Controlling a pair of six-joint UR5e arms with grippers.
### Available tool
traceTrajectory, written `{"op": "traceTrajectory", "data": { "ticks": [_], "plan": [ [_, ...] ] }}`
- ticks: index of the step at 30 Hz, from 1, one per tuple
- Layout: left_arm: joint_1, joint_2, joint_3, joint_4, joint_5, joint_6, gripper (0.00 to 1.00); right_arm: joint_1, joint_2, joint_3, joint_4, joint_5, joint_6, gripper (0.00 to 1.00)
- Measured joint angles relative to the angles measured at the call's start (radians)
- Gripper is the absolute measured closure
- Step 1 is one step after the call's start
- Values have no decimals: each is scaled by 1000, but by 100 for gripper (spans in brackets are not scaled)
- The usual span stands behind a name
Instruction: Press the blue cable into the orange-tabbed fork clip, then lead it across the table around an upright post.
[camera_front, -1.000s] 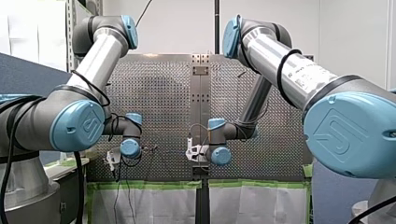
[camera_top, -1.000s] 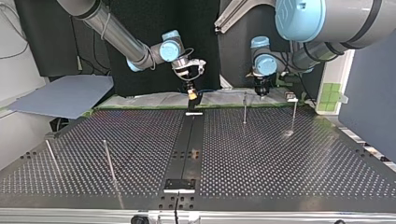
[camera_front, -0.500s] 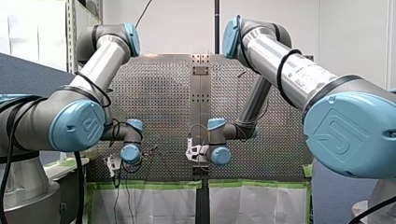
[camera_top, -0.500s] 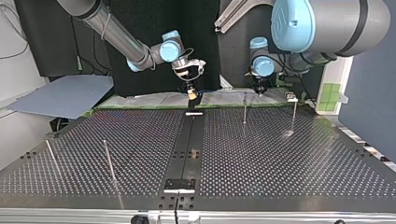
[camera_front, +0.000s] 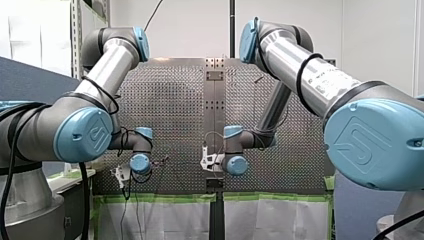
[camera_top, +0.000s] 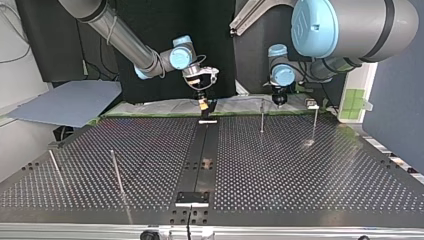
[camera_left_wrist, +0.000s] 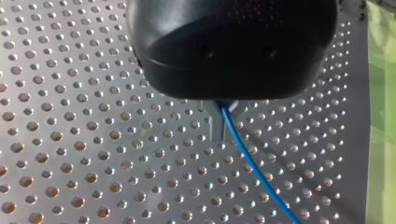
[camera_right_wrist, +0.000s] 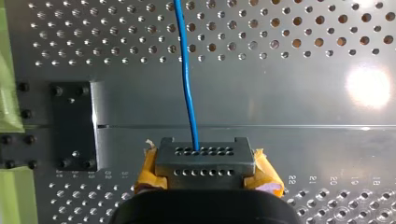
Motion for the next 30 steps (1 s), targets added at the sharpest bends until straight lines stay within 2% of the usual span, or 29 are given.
{"op": "traceTrajectory", "data": {
  "ticks": [5, 9, 19, 27, 28, 29, 30],
  "plan": [
    [2, 0, 4, -3, 1, -6, 99, -3, 0, -17, 7, -1, 1, 100],
    [6, 0, 29, -19, 3, -16, 99, -7, 0, -24, 9, -1, 2, 100],
    [8, 0, 84, -54, 14, -25, 99, -33, -1, -33, 18, -1, 1, 100],
    [9, 0, 101, -64, 27, -16, 99, -52, 0, -34, 25, 0, 0, 100],
    [9, 0, 102, -62, 31, -8, 87, -53, 0, -34, 26, 0, 0, 100],
    [9, 0, 102, -61, 32, -1, 87, -54, 0, -34, 27, 0, -1, 100],
    [9, 0, 102, -60, 34, 6, 76, -55, 0, -34, 28, 0, -1, 100]
  ]
}}
